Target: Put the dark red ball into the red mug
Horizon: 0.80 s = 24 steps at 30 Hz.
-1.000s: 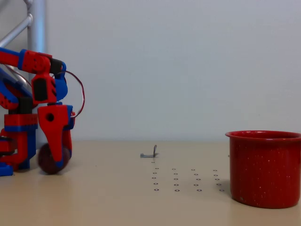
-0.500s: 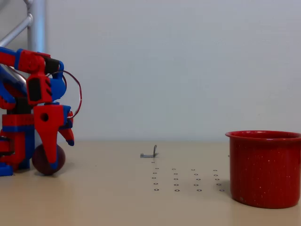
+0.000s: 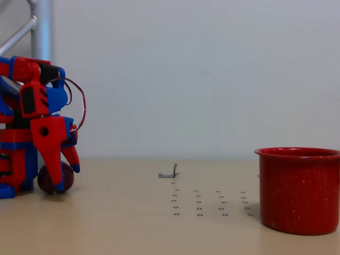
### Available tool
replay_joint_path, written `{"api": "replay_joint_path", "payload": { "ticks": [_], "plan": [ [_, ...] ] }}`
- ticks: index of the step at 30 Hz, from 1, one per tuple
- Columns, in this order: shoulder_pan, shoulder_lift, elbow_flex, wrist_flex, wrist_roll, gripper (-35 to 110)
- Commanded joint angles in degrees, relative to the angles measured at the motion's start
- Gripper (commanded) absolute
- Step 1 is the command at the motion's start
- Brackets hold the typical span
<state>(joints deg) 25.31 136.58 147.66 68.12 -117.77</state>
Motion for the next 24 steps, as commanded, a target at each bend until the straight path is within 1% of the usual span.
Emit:
{"api": "replay_joint_path", "payload": {
  "ticks": [1, 4, 10, 13, 18, 24],
  "plan": [
    [0.79, 1.49, -0.44, 0.79, -1.41, 47],
    [0.79, 1.85, -0.26, 0.79, -1.76, 46],
    [0.88, 2.37, 1.14, -1.14, -1.85, 53],
    [-0.97, 2.46, 2.90, -2.02, -0.97, 55],
    [-5.89, 3.34, 2.29, 5.80, 2.64, 58],
    [-13.62, 3.25, -1.41, 15.21, 9.32, 59]
  ]
}}
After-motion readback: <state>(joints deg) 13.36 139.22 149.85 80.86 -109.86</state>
